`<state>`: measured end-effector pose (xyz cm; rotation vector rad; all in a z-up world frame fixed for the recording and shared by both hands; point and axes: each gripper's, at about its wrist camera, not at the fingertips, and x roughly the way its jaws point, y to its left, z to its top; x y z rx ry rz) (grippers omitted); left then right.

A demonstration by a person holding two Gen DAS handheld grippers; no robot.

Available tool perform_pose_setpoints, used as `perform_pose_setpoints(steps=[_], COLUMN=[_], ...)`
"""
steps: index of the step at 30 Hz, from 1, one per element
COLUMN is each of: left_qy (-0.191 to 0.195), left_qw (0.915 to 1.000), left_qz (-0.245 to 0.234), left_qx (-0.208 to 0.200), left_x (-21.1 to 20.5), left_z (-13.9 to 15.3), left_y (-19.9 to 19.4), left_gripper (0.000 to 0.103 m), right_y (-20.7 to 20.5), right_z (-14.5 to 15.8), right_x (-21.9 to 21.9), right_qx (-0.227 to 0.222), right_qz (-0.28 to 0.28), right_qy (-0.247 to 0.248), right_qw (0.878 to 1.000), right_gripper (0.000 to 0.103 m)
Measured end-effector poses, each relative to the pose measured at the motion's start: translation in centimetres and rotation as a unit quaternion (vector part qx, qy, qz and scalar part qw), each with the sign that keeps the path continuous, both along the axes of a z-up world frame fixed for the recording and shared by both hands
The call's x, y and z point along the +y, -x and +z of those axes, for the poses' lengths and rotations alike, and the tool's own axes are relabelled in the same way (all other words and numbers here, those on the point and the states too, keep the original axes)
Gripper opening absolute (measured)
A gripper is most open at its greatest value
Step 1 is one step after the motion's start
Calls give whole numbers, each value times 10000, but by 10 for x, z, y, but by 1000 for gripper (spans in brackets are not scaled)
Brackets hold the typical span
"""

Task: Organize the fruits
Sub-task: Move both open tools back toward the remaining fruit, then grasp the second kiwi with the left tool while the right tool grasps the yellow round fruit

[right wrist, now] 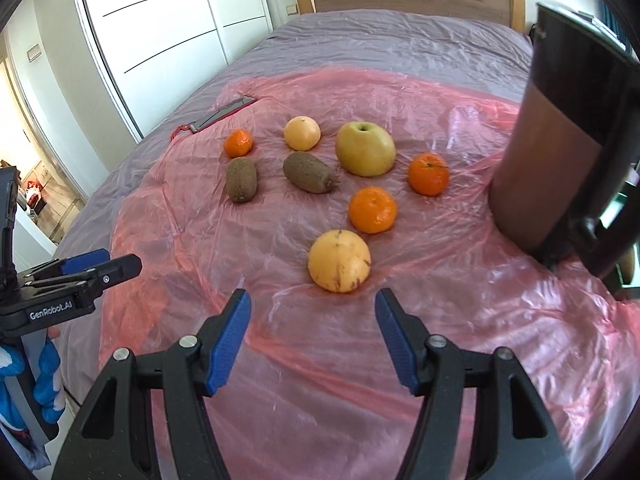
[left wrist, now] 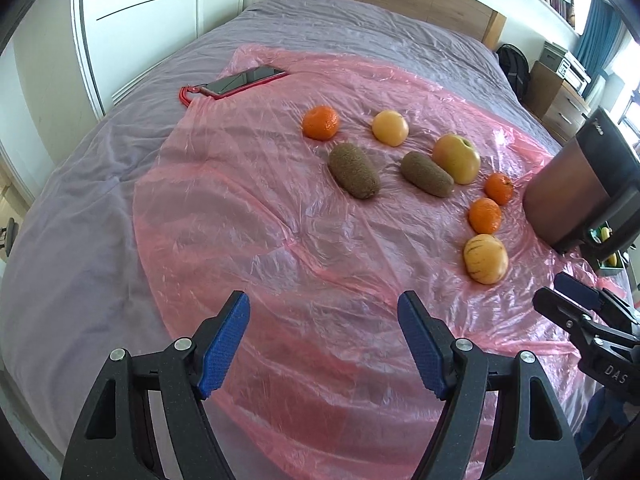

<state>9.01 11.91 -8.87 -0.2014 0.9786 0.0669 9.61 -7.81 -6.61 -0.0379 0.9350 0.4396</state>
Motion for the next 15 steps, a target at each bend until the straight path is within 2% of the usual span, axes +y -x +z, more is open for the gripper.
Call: perform_pose_setpoints(steps=[8, 15], left_qy=[111, 209], left_qw=[9998, 9990], left_qz=[73, 292], left_qx=[117, 265], left_x=[-3, -4], left_z=[-11, -24], left_y=[-48, -110], left_gripper=[71, 71], right_y=[-41, -56], right_z=[-36, -51], right_x=[11, 15], right_qx=[226, 224], right_qz=[26, 152], right_qy=[-16, 84], right_qw=[9997, 9996], right_gripper=[103, 103])
